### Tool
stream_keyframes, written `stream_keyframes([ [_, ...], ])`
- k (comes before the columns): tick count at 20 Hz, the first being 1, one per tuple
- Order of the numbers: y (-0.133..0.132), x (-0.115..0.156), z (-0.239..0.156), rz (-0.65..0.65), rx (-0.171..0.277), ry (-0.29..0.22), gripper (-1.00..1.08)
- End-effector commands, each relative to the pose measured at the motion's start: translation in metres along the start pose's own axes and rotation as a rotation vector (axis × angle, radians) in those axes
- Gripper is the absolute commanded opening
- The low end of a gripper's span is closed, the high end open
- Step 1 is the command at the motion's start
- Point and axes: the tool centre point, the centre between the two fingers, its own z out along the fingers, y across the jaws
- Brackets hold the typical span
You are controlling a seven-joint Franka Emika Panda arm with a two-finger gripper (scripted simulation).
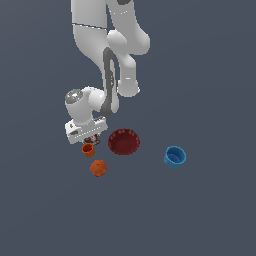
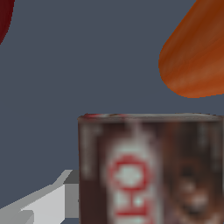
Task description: Pick up a designated object from a clutter of objects.
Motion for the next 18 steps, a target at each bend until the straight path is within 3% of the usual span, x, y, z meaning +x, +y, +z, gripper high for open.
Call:
stream_keyframes([
  [1, -0.001, 0.0, 0.001, -0.001, 0.001, 0.0, -1.0],
  [11, -0.001, 0.002, -0.002, 0.0, 0.0, 0.0, -1.0],
  [18, -0.014, 0.02, -0.023, 0.0, 0.0, 0.0, -1.0],
])
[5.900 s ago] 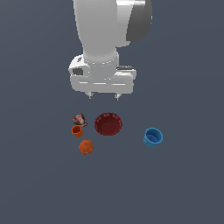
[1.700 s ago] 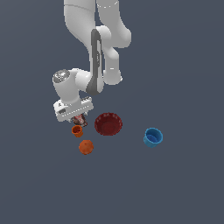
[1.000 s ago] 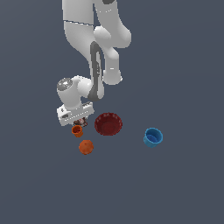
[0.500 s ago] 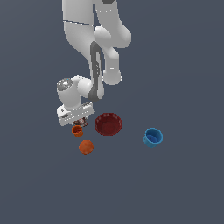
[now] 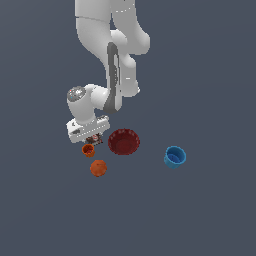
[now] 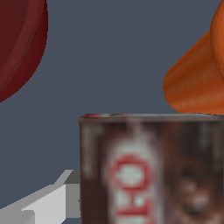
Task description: Pick up a designated object from a clutter of objects.
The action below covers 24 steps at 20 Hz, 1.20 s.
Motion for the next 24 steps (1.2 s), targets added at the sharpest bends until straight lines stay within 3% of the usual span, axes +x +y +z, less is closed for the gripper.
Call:
stream_keyframes([
  [1, -0.007, 0.01, -0.011, -0.001, -0.001, 0.001, -1.0],
  [9, -0.038, 0.055, -0.065, 0.0, -0.001, 0.0, -1.0],
  [24, -0.116, 0.168, -0.199, 0.0, -0.004, -0.003, -1.0],
])
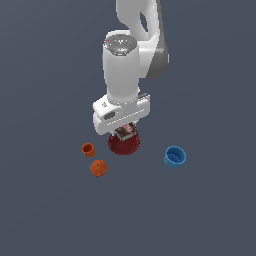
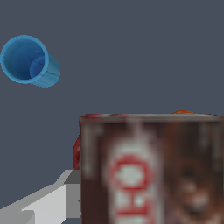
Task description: Pick up a designated object from a clutter of objects.
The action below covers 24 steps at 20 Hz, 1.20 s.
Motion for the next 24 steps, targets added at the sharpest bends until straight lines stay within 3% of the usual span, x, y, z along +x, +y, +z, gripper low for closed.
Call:
stream_keyframes([
  [1, -0.013, 0.019, -0.023, 0.001, 0.0, -0.001, -1.0],
  [11, -0.057, 0.086, -0.1, 0.0, 0.002, 0.0, -1.0],
  [24, -0.094, 0.149, -0.169, 0.0, 0.004, 0.001, -1.0],
])
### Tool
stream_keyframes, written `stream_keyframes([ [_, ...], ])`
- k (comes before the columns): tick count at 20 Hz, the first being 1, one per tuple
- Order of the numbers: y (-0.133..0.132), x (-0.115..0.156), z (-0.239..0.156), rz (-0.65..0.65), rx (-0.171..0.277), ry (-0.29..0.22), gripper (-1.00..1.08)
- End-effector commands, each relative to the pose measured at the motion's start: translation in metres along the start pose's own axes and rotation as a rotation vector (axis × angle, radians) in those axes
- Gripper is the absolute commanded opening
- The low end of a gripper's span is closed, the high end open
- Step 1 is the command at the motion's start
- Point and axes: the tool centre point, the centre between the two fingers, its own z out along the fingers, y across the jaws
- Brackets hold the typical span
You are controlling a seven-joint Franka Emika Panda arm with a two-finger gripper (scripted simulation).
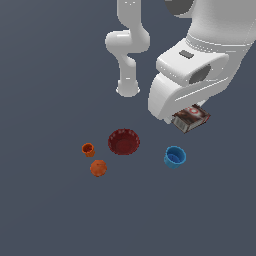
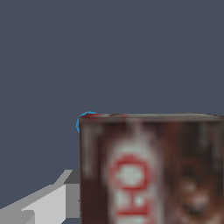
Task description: Pick up a designated object from a clutter of objects.
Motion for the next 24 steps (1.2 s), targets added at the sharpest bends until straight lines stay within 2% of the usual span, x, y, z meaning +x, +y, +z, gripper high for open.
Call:
stream_keyframes([
  [1, -0.006, 0.01, -0.011, 0.001, 0.001, 0.0, -1.0],
  [12, -0.024, 0.044, -0.046, 0.0, 0.001, 0.0, -1.0],
  [24, -0.029, 0.054, -0.057, 0.0, 0.001, 0.0, -1.0],
])
